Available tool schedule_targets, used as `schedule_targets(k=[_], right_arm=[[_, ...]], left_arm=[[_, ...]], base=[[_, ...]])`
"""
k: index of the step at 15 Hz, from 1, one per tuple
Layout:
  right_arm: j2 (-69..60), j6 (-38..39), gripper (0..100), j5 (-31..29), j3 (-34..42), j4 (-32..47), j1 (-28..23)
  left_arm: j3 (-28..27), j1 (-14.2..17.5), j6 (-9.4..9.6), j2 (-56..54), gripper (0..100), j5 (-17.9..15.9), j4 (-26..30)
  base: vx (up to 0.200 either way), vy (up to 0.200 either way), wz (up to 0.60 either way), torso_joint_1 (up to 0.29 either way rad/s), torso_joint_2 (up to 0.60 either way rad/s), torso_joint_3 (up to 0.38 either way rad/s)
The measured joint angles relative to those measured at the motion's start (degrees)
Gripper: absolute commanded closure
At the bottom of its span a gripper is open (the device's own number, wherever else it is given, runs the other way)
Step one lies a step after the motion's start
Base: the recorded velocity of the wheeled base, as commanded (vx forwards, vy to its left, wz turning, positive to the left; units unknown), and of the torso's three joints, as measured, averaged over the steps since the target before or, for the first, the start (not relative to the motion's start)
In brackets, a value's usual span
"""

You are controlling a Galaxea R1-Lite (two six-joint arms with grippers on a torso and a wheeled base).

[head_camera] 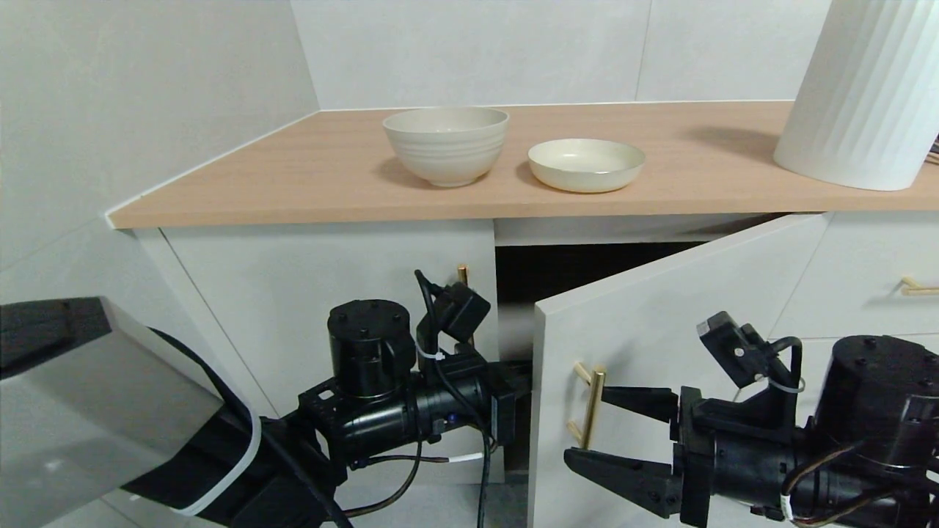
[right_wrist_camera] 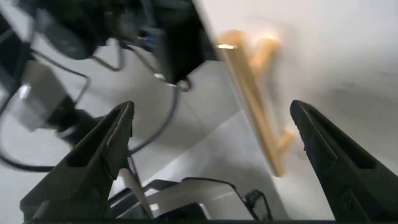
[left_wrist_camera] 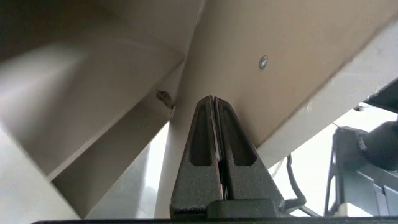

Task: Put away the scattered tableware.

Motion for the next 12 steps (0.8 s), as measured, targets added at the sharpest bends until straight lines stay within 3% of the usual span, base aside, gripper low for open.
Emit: schedule_targets(k=[6, 8, 10, 12], right_arm=[[-4.14, -3.05, 0, -5.79, 4.63, 1.56, -0.4], [-8.69, -4.33, 0, -8.69, 6.07, 7.94, -0.38], [-14.09, -6.66, 0, -18.86, 6.4, 18.94, -0.35], [-19.47, -7.53, 0, -22.09, 5.49, 26.79, -0.18]], left_arm=[[-0.26, -0.33, -0.05, -0.21, 100, 0.46, 0.13], [-0.5, -0.66, -0.05, -0.23, 100, 1.1, 0.24], [-1.57, -1.15, -0.05, -0.23, 100, 1.1, 1.17], [-3.47, -1.54, -0.07, -0.37, 100, 1.32, 5.66]], base=[[0.0, 0.0, 0.0, 0.0, 0.0, 0.0], [0.0, 0.0, 0.0, 0.0, 0.0, 0.0], [0.0, 0.0, 0.0, 0.0, 0.0, 0.0], [0.0, 0.0, 0.0, 0.0, 0.0, 0.0]])
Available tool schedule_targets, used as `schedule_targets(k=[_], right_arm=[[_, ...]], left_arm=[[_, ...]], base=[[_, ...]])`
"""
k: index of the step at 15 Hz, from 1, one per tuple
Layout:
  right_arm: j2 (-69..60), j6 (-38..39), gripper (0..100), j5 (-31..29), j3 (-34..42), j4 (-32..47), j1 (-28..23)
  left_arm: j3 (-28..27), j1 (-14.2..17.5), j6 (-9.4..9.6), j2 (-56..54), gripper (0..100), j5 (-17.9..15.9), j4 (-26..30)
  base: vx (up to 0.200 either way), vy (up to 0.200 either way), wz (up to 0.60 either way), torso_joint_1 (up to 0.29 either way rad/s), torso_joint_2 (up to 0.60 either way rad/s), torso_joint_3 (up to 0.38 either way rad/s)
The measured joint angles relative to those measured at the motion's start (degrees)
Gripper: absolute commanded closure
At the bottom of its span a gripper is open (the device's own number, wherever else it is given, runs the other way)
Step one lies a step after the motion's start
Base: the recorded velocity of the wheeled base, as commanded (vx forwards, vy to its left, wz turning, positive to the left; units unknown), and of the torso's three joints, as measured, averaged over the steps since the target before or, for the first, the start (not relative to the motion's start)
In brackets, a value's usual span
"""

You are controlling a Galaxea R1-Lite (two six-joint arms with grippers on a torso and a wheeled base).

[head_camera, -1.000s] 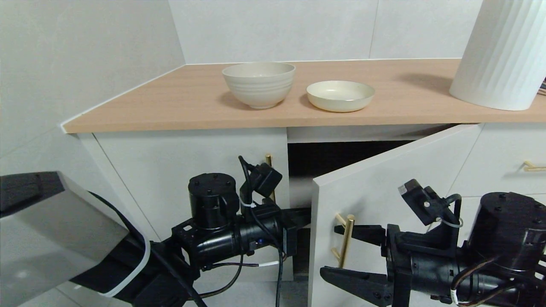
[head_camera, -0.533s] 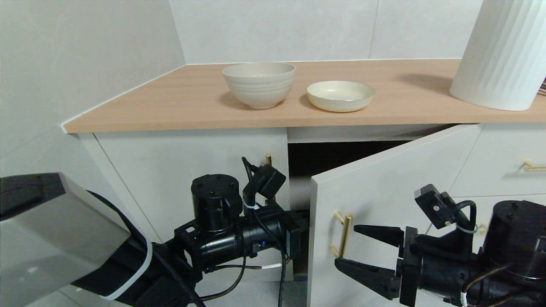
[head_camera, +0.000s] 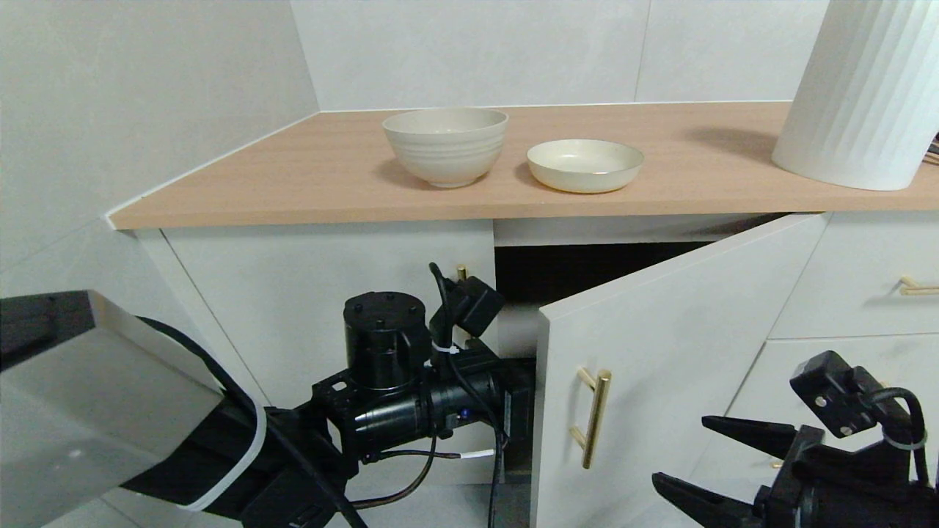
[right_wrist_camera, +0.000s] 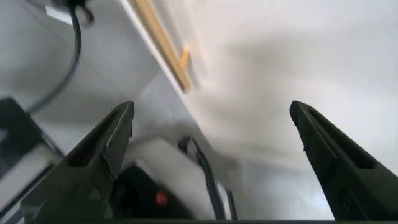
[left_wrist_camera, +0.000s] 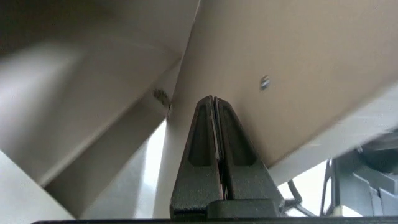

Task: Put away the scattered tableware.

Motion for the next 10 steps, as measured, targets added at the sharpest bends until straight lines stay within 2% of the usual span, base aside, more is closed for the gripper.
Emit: schedule_targets(k=[2, 5, 10], right_arm=[[-3.8, -0.22, 0, -0.35, -1.88, 6.28, 0.05], [-6.39, -0.17, 0, 0.77, -2.76, 7.7, 0.13], [-7.63, -0.16, 0, 0.91, -2.86, 7.7, 0.13]], left_arm=[[-0.57, -0.24, 0.02, 0.02, 100, 1.62, 1.21], [-0.22, -0.74, 0.0, 0.09, 100, 2.74, 1.27], [-0.2, -1.93, 0.02, 0.26, 100, 2.71, 1.02]], base=[[0.0, 0.0, 0.0, 0.0, 0.0, 0.0], [0.0, 0.0, 0.0, 0.0, 0.0, 0.0], [-0.2, 0.0, 0.0, 0.001, 0.0, 0.0]])
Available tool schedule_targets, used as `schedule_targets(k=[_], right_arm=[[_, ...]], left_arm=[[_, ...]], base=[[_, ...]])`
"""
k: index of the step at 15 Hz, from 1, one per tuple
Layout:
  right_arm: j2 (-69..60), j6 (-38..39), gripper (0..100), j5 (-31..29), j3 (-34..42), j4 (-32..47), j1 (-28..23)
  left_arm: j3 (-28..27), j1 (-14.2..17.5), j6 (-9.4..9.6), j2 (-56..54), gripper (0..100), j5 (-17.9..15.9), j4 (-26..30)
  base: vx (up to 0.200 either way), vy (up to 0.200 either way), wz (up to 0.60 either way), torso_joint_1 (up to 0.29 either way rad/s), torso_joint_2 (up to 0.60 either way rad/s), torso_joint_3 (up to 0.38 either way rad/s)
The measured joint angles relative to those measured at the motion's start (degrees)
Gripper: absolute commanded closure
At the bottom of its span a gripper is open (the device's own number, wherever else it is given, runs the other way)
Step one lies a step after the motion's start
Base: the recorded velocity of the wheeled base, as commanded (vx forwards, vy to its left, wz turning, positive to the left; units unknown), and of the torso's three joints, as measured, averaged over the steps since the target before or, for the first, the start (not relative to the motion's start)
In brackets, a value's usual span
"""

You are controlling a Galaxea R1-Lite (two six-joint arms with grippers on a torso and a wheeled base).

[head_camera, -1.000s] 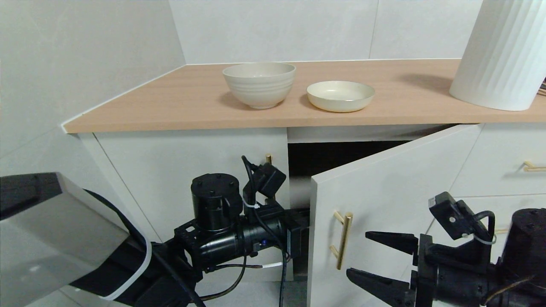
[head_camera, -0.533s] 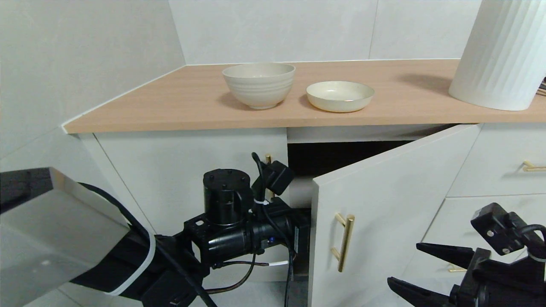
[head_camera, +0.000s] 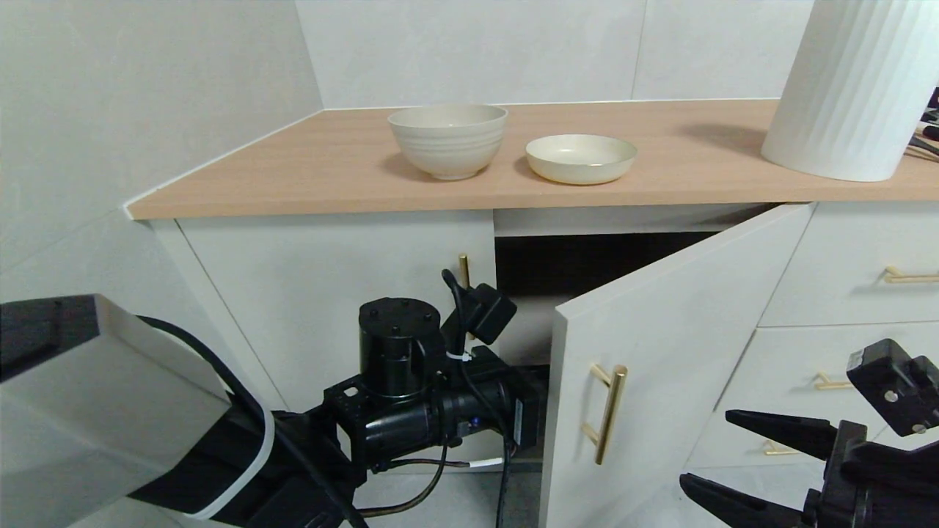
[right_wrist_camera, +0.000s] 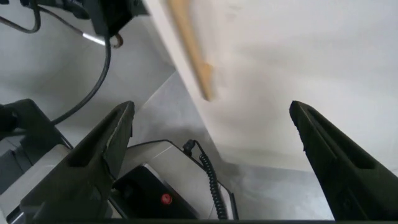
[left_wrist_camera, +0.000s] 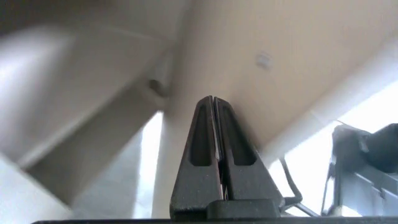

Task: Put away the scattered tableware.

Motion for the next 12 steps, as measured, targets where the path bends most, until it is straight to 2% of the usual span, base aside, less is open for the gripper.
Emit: schedule_targets(k=[2, 6, 12], right_arm=[[-0.22, 0.0, 0, 0.0, 0.0, 0.0, 0.0], [-0.48, 0.0, 0, 0.05, 0.0, -0.04, 0.02], [-0.56, 0.02, 0, 0.0, 0.02, -0.01, 0.0]], left_arm=[[-0.16, 0.02, -0.02, 0.24, 100, 0.09, -0.06], [-1.54, -0.15, 0.0, 1.69, 100, 0.37, -0.11], [-6.51, -0.39, -0.02, 6.14, 100, 4.46, -0.09]], base=[[-0.2, 0.0, 0.0, 0.0, 0.0, 0.005], [0.0, 0.0, 0.0, 0.0, 0.0, 0.0], [0.0, 0.0, 0.0, 0.0, 0.0, 0.0]])
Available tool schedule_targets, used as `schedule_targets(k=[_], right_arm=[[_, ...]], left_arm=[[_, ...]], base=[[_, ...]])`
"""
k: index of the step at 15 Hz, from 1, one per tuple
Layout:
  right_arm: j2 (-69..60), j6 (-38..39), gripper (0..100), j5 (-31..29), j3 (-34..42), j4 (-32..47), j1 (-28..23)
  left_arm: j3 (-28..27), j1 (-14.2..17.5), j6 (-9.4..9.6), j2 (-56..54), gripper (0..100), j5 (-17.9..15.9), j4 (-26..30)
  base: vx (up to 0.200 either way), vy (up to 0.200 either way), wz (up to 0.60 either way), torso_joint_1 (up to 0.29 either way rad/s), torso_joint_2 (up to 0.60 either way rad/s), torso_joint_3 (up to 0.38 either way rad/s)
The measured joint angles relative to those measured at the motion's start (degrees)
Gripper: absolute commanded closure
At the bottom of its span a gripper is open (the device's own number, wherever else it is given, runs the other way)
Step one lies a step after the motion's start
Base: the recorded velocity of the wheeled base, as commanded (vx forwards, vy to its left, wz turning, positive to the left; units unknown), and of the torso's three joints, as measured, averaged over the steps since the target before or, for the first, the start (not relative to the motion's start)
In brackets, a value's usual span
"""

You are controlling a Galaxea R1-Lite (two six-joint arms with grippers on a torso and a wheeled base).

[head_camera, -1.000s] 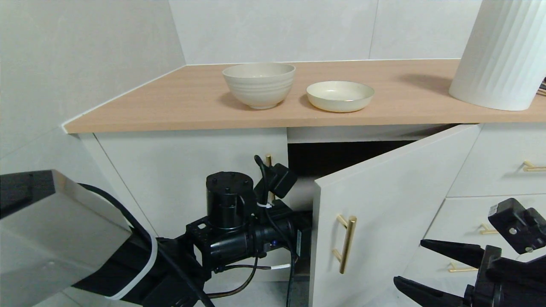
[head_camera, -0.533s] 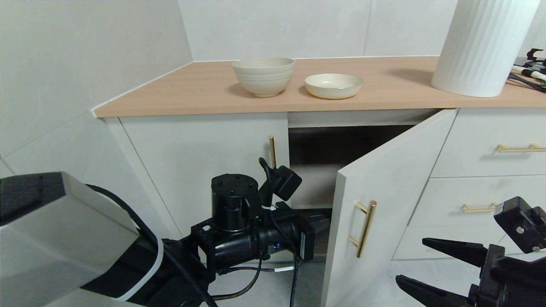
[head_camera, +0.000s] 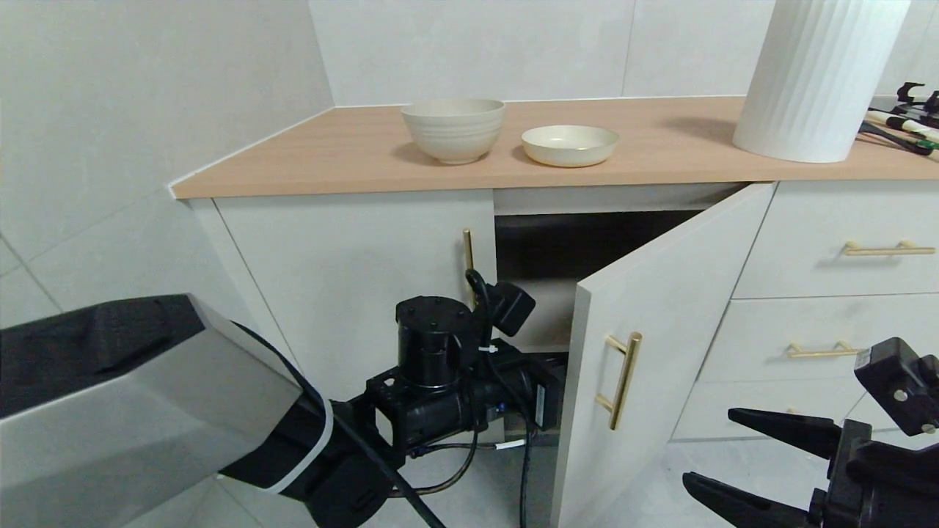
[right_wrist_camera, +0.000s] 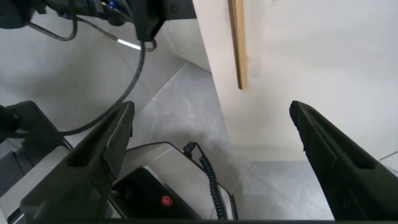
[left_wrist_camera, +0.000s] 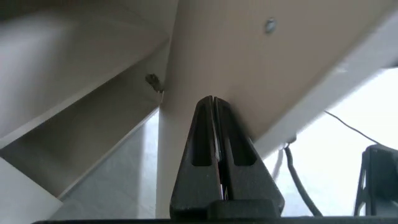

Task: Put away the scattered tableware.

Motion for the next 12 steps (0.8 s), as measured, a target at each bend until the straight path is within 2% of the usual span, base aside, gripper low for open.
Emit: schedule_targets(k=[1, 4, 7, 9, 12], right_arm=[[0.0, 0.0, 0, 0.02, 0.0, 0.0, 0.0], [0.0, 0.0, 0, -0.02, 0.05, 0.01, 0.0], [0.0, 0.0, 0, 0.0, 0.06, 0.0, 0.02], [-0.07, -0.02, 0, -0.06, 0.13, 0.01, 0.0], [-0.1, -0.02, 0, -0.02, 0.15, 0.04, 0.02]], left_arm=[[-0.29, -0.3, 0.0, 0.38, 100, 0.15, -0.02], [-0.85, -0.69, 0.0, 0.93, 100, 0.3, -0.11], [-2.0, -1.05, 0.0, 1.57, 100, 0.94, -0.11], [-3.91, -0.79, -0.04, 2.84, 100, 4.24, -0.06], [-5.71, -1.05, 0.0, 4.73, 100, 6.81, -0.17]], base=[[0.0, 0.0, 0.0, 0.0, 0.0, 0.0], [-0.2, 0.0, 0.0, 0.007, 0.0, 0.002], [0.0, 0.0, 0.0, 0.0, 0.0, 0.0], [0.0, 0.0, 0.0, 0.0, 0.0, 0.0], [0.0, 0.0, 0.0, 0.0, 0.0, 0.0]])
